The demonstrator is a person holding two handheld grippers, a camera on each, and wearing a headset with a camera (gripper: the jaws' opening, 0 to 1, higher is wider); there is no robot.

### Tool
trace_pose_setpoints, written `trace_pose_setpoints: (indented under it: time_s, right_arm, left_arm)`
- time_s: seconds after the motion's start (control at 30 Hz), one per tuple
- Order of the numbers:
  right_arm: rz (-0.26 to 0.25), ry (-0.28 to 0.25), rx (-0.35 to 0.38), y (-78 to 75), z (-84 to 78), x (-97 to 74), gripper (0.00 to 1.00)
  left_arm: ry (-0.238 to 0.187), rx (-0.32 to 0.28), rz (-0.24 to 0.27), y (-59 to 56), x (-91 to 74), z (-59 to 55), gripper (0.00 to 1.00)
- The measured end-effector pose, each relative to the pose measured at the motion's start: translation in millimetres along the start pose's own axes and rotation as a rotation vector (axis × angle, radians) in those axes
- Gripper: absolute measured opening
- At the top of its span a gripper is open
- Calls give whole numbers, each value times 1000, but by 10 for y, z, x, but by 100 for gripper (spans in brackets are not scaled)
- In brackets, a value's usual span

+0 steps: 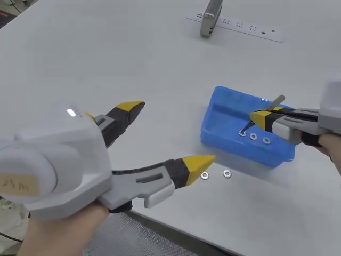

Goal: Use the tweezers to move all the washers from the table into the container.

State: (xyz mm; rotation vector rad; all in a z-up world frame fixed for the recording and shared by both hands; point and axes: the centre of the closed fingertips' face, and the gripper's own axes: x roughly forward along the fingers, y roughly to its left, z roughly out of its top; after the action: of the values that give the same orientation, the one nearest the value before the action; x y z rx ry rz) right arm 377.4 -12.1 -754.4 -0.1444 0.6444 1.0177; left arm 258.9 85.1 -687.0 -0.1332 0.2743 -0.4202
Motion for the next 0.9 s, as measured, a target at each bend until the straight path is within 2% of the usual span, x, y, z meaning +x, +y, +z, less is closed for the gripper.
trace_pose_setpoints:
  time_s: [0.13, 0.3, 0.5, 0.73, 0.87, 0.9]
  right_arm:
    - [0, -42, 0, 55, 105, -107, 3]
    - [27, -96, -10, 221, 227, -252, 3]
    - [63, -127, -23, 426, 254, -390, 3]
    - [116, -98, -2, 607, 60, -384, 3]
    - [133, -49, 9, 656, -130, -302, 3]
    - [134, -23, 6, 662, -200, -280, 3]
  left_arm:
    - [1, 2, 0, 0, 0, -3, 85]
    - [5, 4, -3, -8, -1, -11, 84]
    - [6, 5, -1, 1, -4, -15, 84]
    - [10, 10, -6, -10, 0, -21, 84]
    - [9, 9, -7, -10, 0, -19, 84]
    - [8, 10, -6, -8, -1, -19, 84]
